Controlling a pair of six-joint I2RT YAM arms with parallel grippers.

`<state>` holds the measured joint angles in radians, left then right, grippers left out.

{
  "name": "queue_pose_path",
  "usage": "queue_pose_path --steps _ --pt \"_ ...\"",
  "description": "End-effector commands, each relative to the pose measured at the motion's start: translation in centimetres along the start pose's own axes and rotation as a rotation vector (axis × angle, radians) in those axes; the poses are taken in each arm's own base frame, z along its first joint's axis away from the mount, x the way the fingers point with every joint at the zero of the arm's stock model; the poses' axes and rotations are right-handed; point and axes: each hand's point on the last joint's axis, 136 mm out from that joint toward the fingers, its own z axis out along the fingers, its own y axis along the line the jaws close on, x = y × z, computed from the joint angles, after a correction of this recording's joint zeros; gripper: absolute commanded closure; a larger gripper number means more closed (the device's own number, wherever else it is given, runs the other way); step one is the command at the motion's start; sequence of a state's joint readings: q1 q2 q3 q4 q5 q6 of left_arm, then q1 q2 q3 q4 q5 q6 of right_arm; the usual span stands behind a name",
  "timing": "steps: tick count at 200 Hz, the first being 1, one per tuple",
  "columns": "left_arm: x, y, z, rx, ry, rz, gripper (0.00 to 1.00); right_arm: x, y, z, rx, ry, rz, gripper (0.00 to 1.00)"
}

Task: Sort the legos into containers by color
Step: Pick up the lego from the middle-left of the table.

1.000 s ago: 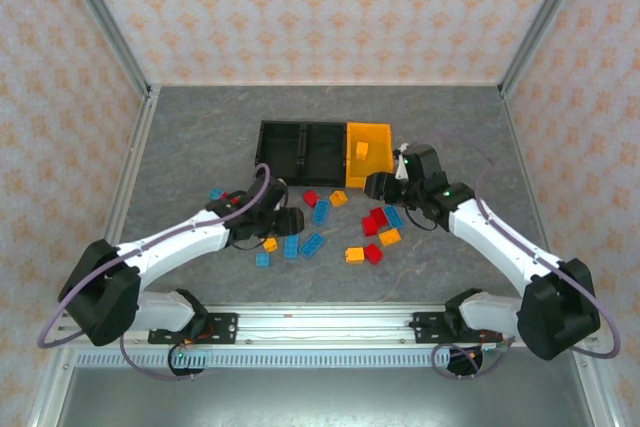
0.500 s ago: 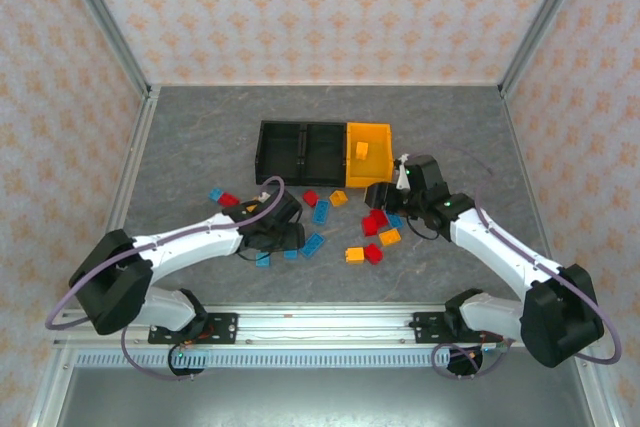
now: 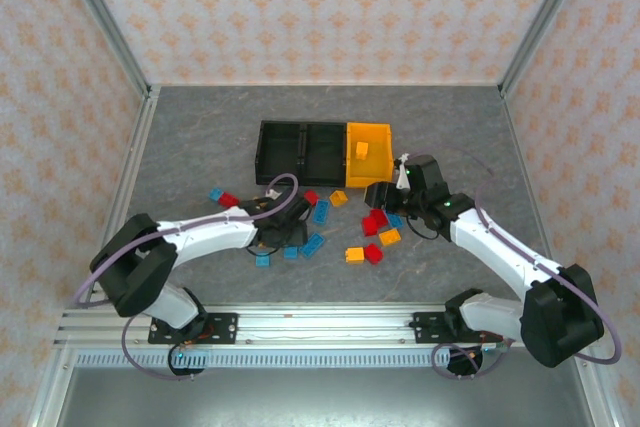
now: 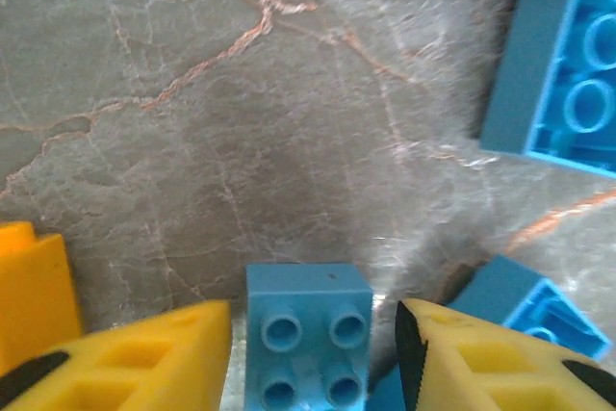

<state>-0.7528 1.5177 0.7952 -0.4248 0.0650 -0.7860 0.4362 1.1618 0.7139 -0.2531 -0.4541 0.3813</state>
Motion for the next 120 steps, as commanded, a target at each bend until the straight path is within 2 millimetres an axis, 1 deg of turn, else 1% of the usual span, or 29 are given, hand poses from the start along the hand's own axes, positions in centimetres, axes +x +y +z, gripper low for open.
queue_pose_path --steps 1,15,34,58,64,74,103,120 --pt "0.5 1.1 0.6 -0.073 0.012 0.027 0.5 0.3 0.2 -0.4 -0.008 0.001 -0.004 0.44" --pt "0.6 1.2 0.9 -0.082 0.021 0.029 0.52 0.4 0.2 -0.6 -0.008 -0.001 -0.007 0.44" --pt "0.8 1.1 1.0 -0.086 0.02 0.032 0.57 0.6 0.3 -0.9 -0.016 -0.001 -0.011 0.44" --pt "0.5 1.1 0.8 -0.092 0.009 0.034 0.7 0.9 0.3 -1.2 -0.026 -0.002 -0.011 0.44" --pt "0.3 1.0 0.7 -0.089 0.005 0.036 0.73 1.0 0.4 -1.3 -0.034 0.0 -0.012 0.44" --pt "0.0 0.8 0.4 -0.087 -0.003 0.039 0.77 1.1 0.8 -1.5 -0.057 0.0 -0.017 0.44" --pt "-1.4 0.3 -0.8 -0.09 -0.038 0.053 0.79 1.6 1.7 -1.9 -0.115 0.011 -0.032 0.44" --pt "-2.5 0.0 -1.6 -0.087 -0.064 0.052 0.82 1.7 1.9 -2.0 -0.13 0.01 -0.032 0.44"
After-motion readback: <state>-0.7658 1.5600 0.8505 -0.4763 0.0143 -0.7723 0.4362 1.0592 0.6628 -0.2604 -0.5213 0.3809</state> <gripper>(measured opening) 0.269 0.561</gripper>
